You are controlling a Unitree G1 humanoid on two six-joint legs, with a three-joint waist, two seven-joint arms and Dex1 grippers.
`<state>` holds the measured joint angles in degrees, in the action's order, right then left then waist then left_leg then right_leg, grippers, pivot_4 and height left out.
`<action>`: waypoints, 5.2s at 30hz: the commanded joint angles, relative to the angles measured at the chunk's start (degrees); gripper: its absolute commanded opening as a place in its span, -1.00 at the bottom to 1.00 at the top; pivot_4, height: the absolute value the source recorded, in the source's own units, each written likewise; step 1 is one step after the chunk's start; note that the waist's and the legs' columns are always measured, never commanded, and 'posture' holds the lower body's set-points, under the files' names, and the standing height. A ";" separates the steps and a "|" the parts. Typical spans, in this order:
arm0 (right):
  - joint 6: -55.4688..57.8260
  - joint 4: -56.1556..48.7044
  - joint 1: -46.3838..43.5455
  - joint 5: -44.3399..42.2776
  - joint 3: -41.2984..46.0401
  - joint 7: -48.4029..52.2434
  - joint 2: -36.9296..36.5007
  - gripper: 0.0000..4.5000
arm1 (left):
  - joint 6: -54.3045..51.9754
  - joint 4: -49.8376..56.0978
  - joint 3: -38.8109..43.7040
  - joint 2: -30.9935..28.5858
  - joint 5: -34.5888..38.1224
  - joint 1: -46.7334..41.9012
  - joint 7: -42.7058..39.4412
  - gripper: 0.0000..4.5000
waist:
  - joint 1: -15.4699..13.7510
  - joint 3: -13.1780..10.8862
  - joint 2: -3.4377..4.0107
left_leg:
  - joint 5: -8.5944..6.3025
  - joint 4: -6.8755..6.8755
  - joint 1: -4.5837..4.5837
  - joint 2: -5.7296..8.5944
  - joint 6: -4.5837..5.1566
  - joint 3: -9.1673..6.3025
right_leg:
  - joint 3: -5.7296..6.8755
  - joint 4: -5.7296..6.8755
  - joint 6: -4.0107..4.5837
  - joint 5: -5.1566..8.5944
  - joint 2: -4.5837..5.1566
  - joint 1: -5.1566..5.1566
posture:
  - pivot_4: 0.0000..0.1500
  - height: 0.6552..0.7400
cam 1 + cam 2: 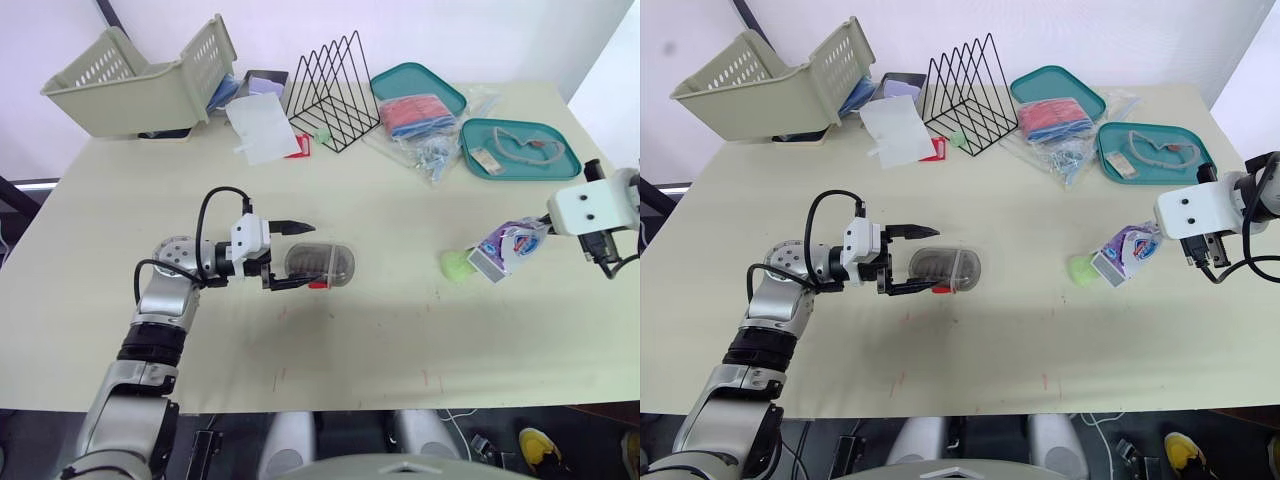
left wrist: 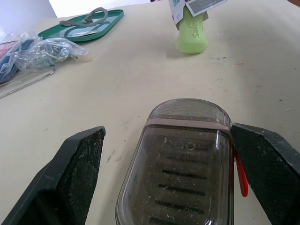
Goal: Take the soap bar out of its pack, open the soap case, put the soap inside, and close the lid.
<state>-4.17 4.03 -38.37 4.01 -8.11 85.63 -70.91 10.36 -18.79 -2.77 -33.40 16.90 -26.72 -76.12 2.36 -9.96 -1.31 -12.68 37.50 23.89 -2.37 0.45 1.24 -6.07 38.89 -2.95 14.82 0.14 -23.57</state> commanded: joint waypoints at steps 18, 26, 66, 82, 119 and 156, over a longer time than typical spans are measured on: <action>18.00 7.62 14.24 -11.66 20.20 -8.09 -4.09 -0.98 | -5.41 2.30 0.68 0.29 4.85 -1.48 -3.62 1.00 | -0.03 0.00 0.01 | 0.00 0.00 0.00 0.01 0.00 -0.02 | -0.01 0.01 0.00 0.00 0.00 0.03 | 1.00 1.00; 51.15 -11.04 30.09 -18.38 41.81 -33.37 16.10 -0.98 | -10.88 8.05 0.98 -0.36 7.26 1.32 -4.11 1.00 | 0.02 0.03 0.00 | 0.01 0.01 -0.01 0.02 -0.01 -0.13 | -0.02 0.06 -0.02 -0.01 -0.08 0.08 | 1.00 1.00; 53.79 -19.06 28.35 -24.59 41.13 -59.92 33.32 0.98 | -13.57 12.04 1.35 0.35 8.42 3.00 -1.22 1.00 | 0.15 0.05 0.06 | 0.01 -0.02 0.02 0.04 0.00 -0.10 | -0.08 -0.02 -0.09 -0.03 -0.10 0.07 | 1.00 1.00; 24.64 -19.31 40.90 -38.87 33.05 -15.81 28.56 0.98 | -6.98 1.84 -0.58 -2.60 2.05 -3.90 -5.50 1.00 | -0.34 0.04 -0.02 | -0.01 -0.07 0.16 0.08 0.01 -0.24 | 0.08 -0.20 -0.12 -0.01 -0.06 0.08 | 1.00 1.00; 1.17 -14.42 49.07 -32.24 21.67 -9.05 28.87 0.98 | 6.73 -18.64 -8.79 -1.55 -9.62 -15.33 -13.73 1.00 | -0.07 0.03 -0.03 | 0.01 0.07 0.04 0.03 0.00 -0.20 | 0.02 0.01 -0.25 0.06 -0.14 0.09 | 1.00 1.00; 1.00 -14.47 49.22 -31.62 20.81 -10.52 27.89 1.00 | 9.19 -20.63 -8.87 0.14 -11.06 -15.32 -11.45 0.55 | -0.09 0.04 -0.03 | 0.01 0.12 0.05 0.03 0.00 -0.20 | 0.02 0.02 -0.19 0.02 -0.14 0.10 | 1.00 1.00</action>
<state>-2.75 -8.85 10.43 -27.19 11.92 75.27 -42.24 18.48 -39.25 -11.82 -33.21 6.19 -41.38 -87.62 2.27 -9.93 -1.34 -12.67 37.63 23.93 -2.34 0.45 1.04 -6.05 38.91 -3.14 14.84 0.00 -23.47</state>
